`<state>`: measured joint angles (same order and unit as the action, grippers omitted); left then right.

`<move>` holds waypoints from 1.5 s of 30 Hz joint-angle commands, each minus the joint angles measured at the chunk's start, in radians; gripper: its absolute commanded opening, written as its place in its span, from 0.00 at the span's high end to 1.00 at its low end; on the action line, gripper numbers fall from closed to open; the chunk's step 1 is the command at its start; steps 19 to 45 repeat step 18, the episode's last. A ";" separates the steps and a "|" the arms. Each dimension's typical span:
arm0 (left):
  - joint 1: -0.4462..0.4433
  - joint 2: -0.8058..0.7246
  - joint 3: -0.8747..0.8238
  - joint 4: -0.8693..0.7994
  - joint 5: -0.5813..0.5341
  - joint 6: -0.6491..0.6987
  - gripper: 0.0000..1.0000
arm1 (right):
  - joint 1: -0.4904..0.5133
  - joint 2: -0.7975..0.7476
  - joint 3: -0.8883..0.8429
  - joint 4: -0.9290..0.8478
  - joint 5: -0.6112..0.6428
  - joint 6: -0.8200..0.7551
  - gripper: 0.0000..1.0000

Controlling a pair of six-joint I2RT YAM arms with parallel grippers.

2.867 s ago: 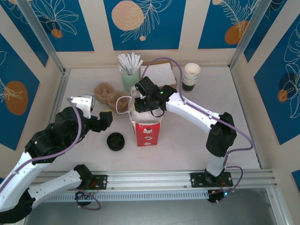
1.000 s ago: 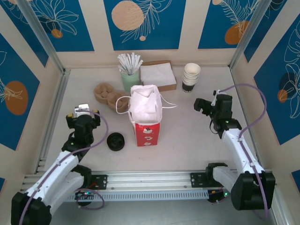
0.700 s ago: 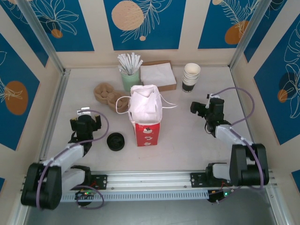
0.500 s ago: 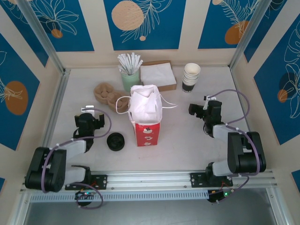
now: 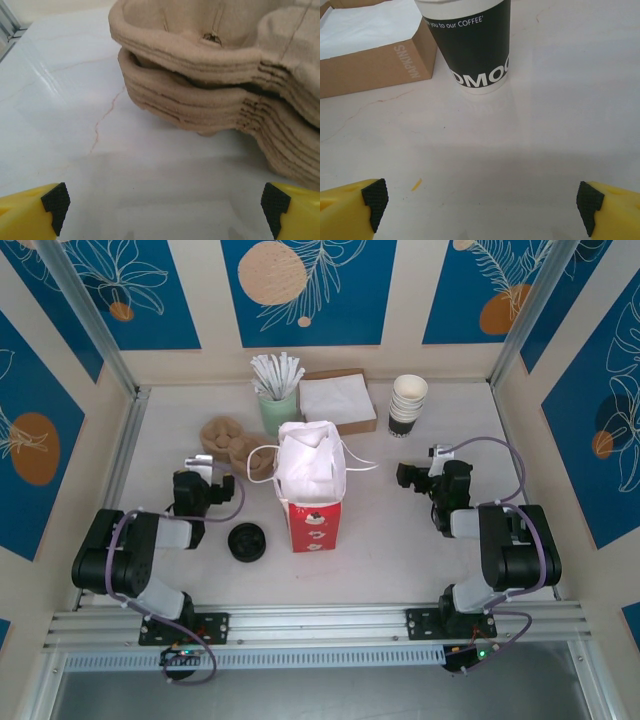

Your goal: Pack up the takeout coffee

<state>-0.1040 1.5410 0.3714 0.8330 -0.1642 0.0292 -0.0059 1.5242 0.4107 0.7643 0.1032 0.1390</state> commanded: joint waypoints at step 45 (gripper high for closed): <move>0.018 -0.005 0.017 0.026 0.022 0.000 0.01 | 0.006 0.001 -0.002 0.061 -0.011 -0.031 0.01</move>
